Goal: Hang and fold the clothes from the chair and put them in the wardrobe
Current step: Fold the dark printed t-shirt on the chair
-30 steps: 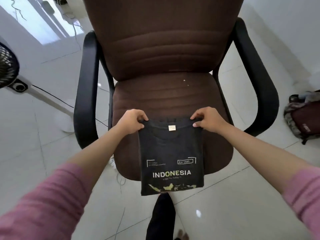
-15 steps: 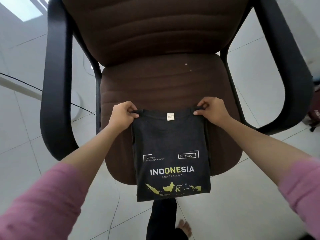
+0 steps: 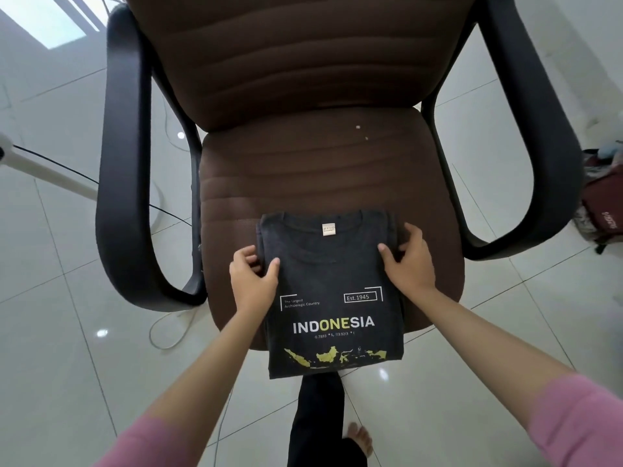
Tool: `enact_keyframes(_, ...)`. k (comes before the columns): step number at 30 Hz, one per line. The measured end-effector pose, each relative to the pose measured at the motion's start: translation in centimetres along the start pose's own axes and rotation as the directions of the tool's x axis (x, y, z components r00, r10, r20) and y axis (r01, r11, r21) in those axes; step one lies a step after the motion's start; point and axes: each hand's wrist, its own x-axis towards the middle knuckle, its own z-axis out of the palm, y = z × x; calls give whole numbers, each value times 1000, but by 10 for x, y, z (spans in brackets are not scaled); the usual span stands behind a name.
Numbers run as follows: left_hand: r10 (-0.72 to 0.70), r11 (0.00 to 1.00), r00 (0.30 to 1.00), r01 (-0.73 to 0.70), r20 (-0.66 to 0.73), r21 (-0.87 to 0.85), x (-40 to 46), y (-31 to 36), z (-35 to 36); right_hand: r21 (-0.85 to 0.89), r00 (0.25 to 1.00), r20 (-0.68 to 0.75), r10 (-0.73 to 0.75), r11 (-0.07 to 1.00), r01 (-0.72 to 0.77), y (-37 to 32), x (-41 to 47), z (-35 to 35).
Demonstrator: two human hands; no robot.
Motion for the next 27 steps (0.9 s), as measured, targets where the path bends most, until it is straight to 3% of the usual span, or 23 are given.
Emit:
enact_keyframes(3,-12,1000,996,14,86,-26,-2,1,0,18,995,96,-21,1000,20,-2,-4,1)
enact_keyframes(7,10,1000,986,-10,165,-3,7,8,-1,223,980,177,-85,974,44,-8,1,1)
enact_keyframes(11,0,1000,976,0,220,-1,18,8,-3,183,959,229,-165,975,124,-11,4,3)
enact_keyframes(15,-16,994,952,49,306,-99,21,17,-5,330,953,290,-88,944,-13,-26,5,-3)
enact_keyframes(18,-78,967,918,165,388,-196,19,24,-11,457,944,330,-1,875,-159,-36,3,-13)
enact_keyframes(22,-152,918,896,284,417,-276,9,32,-23,526,950,311,25,828,-194,-40,-14,-33)
enact_keyframes(27,-89,930,920,214,381,-299,-32,49,-41,532,974,227,2,837,-125,-40,-64,-76)
